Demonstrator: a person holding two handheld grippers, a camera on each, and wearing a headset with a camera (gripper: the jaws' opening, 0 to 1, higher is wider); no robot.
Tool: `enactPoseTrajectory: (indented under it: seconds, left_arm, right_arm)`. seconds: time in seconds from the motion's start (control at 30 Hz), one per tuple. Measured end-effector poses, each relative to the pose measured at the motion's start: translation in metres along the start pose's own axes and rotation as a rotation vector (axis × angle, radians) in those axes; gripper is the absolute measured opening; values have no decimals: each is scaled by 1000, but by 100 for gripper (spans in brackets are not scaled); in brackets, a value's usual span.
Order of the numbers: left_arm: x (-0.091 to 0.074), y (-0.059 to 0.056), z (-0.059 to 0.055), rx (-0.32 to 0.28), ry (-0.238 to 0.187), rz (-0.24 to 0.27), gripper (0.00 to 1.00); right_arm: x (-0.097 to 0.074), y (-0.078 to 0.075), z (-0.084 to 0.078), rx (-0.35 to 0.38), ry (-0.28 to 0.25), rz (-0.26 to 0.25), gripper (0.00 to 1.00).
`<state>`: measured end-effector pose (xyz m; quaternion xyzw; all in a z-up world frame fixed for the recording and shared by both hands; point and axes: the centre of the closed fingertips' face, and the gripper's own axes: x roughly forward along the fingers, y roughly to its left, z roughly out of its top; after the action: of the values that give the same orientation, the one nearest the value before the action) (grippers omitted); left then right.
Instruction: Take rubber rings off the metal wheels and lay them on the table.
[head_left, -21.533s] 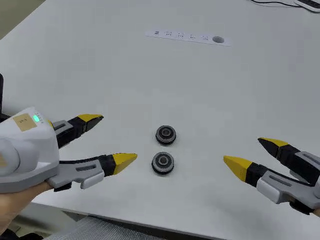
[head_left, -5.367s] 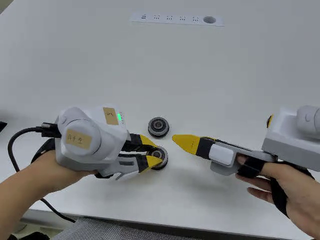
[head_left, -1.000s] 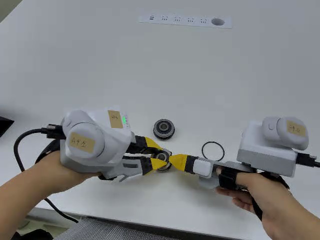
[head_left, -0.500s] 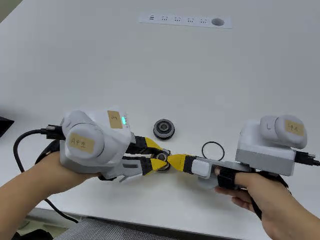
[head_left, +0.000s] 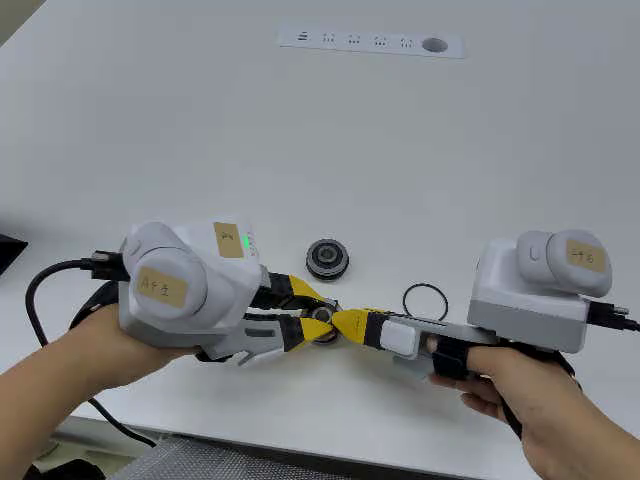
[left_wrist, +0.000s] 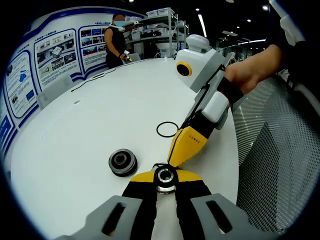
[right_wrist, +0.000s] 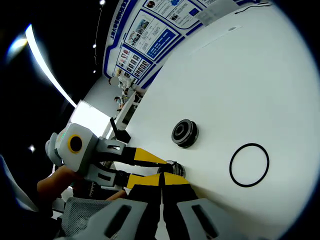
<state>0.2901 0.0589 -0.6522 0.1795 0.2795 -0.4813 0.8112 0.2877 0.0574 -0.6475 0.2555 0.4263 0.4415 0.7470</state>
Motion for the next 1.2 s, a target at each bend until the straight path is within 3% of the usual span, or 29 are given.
enactPoseTrajectory:
  seconds: [1.0, 1.2]
  left_arm:
    - [0, 0, 0, -4, -12, 3, 13]
    - [0, 0, 0, 5, -6, 8, 13]
  right_arm:
    - [-4, 8, 0, -33, 0, 38, 1]
    - [-4, 4, 0, -15, -6, 14, 1]
